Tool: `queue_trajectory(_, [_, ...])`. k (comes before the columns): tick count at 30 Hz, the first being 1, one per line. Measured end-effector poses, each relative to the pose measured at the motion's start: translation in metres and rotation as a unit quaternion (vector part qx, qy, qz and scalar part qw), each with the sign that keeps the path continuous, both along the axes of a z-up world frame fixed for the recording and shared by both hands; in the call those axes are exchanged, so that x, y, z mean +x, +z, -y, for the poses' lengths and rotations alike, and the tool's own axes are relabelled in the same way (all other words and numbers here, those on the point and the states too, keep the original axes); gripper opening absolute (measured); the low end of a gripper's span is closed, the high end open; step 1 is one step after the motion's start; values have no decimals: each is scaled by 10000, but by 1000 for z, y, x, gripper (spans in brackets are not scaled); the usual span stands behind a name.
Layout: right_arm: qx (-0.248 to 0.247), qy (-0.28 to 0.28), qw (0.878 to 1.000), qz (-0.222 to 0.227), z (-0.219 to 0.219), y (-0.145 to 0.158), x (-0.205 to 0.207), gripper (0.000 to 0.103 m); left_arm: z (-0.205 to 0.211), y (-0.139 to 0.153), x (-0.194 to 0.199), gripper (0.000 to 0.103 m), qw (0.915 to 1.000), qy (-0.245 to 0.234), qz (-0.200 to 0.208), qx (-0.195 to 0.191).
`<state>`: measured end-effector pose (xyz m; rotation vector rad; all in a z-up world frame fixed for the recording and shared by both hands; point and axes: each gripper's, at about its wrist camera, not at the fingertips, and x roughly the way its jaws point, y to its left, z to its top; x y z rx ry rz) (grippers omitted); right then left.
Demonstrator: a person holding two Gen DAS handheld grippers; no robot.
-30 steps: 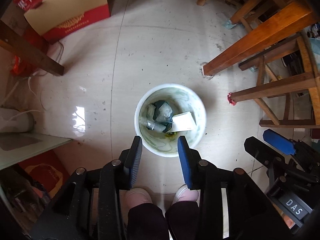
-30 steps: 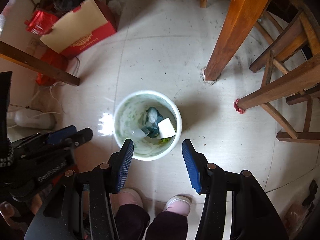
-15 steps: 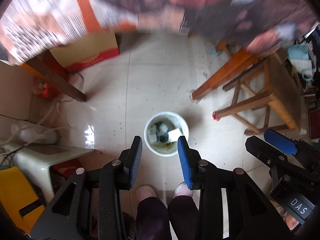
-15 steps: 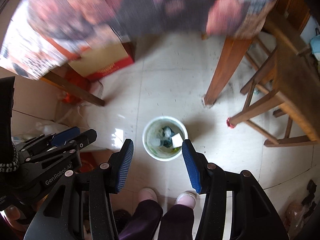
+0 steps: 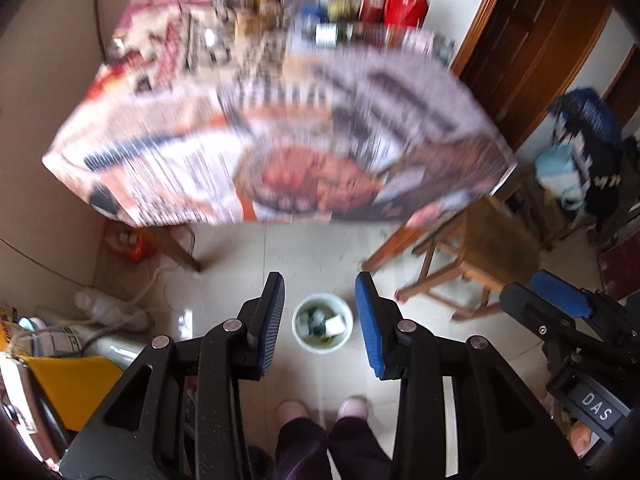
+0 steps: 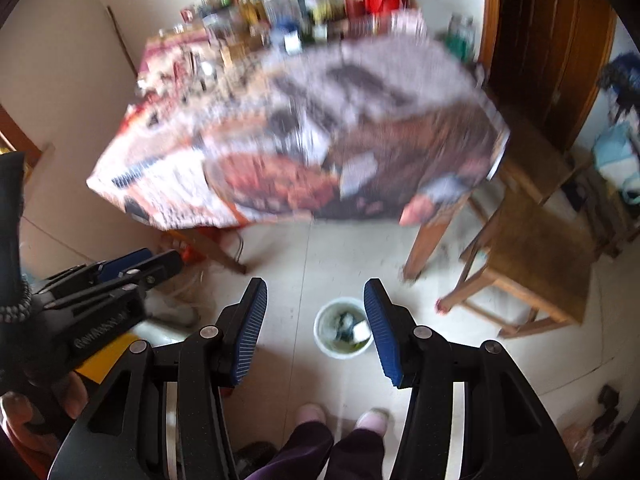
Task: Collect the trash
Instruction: 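Move both tools back up to the cluttered table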
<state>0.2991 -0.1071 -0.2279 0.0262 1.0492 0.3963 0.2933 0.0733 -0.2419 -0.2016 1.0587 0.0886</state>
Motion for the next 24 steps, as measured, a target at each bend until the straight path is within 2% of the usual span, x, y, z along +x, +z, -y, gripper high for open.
queue_trajectory(7, [328, -370, 9970, 601, 8, 86, -18, 47, -6, 102, -25, 36, 9957, -181, 821, 377])
queue_trajectory(11, [271, -464, 9923, 1114, 6, 128, -31, 47, -14, 145, -45, 37, 9912, -248, 1244, 382])
queue_trajectory(15, [355, -589, 9863, 1498, 6, 155, -45, 47, -17, 176, -63, 39, 9852, -341, 1613, 476])
queue_trajectory(20, [324, -601, 9801, 1862, 0, 174, -56, 48, -19, 200, -78, 55, 9775, -442, 1999, 503])
queue_trajectory(22, [315, -581, 9786, 1949, -1, 178, -56, 56, -20, 205, -78, 61, 9764, -442, 2055, 498])
queue_trajectory(24, [344, -601, 9762, 2054, -2, 182, -53, 70, -20, 208, -75, 65, 9757, -442, 2085, 507])
